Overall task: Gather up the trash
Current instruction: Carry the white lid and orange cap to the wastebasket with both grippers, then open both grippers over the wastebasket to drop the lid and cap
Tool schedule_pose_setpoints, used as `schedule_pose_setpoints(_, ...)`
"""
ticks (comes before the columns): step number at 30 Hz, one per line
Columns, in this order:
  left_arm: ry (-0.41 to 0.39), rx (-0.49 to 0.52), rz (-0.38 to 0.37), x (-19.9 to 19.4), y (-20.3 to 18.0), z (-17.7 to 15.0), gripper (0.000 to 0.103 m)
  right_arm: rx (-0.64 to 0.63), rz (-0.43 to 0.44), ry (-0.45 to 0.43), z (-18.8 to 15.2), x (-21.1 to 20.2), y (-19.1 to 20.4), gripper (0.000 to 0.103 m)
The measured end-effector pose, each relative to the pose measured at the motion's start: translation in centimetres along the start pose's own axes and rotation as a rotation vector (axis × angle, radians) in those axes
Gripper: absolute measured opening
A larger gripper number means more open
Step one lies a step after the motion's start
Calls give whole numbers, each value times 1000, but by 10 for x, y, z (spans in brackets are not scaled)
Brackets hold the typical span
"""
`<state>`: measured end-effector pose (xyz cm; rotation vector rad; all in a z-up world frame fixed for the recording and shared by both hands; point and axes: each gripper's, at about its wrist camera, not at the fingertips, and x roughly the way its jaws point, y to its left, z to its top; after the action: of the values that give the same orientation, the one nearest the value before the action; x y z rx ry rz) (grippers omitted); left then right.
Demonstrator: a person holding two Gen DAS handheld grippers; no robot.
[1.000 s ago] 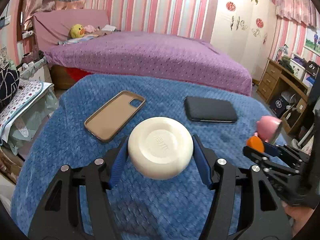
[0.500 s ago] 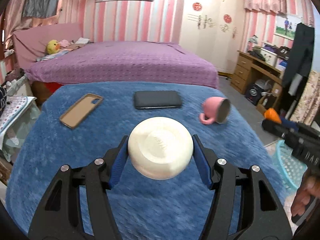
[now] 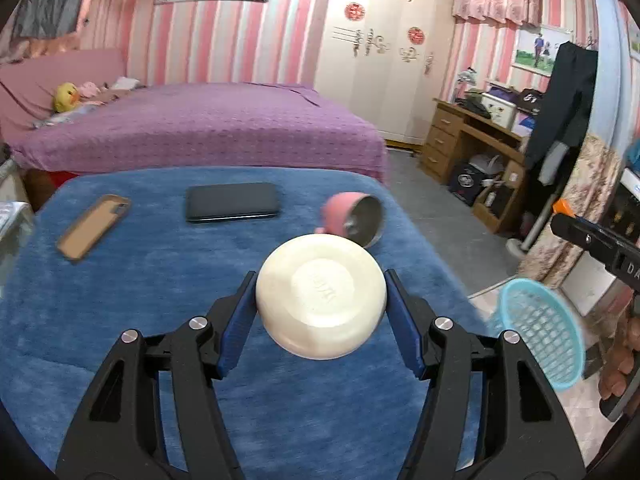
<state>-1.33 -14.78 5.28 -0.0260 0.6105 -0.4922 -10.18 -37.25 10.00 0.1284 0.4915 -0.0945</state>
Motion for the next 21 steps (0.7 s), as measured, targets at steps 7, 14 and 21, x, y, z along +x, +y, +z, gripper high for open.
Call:
schedule_pose_setpoints(7,26,72,-85,26,-72,4,60,130,-112,-43,1,-33,-75,40)
schedule_pose_setpoints(14,54,127,-216,44,-158,-2,60,189,-211,-27,-6,-47,-127,40)
schedule_pose_setpoints(21,93,207,-304,53,-234,-21,60,266,-256,-67,-13,-62,-153,40)
